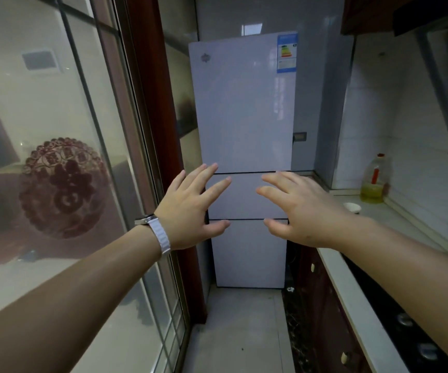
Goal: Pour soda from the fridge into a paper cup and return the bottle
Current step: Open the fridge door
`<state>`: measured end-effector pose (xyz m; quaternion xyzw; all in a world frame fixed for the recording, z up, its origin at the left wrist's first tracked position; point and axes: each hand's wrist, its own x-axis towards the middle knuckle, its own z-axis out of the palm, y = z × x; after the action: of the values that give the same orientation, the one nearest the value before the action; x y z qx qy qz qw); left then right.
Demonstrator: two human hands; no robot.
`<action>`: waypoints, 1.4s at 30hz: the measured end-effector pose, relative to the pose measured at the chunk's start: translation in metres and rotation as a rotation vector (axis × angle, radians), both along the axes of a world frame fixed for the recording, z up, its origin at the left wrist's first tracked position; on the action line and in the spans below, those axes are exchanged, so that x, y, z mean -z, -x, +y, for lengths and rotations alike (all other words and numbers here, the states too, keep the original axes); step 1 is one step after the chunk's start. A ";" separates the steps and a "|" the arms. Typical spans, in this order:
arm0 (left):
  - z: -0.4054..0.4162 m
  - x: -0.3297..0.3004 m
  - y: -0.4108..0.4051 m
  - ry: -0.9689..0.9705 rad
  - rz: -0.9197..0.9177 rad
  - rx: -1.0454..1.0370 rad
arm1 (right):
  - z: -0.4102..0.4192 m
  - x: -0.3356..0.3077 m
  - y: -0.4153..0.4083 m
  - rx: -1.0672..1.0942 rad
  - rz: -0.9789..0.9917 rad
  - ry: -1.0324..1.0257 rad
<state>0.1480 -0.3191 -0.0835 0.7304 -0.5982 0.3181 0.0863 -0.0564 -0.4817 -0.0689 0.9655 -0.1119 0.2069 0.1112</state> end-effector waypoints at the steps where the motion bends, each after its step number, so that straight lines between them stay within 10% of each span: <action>1: -0.007 0.003 -0.013 -0.001 0.003 0.001 | -0.005 0.001 -0.012 -0.001 0.002 0.004; 16: -0.096 0.028 -0.218 0.012 0.130 0.043 | -0.083 0.005 -0.212 0.063 0.069 0.045; 42: -0.295 0.022 -0.334 -0.085 0.240 -0.125 | -0.324 0.025 -0.340 -0.058 0.006 -0.040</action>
<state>0.4817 -0.6141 -0.1054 0.8021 -0.5497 0.2076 0.1063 0.2835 -0.8053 -0.0937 0.9710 -0.0877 0.2047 0.0864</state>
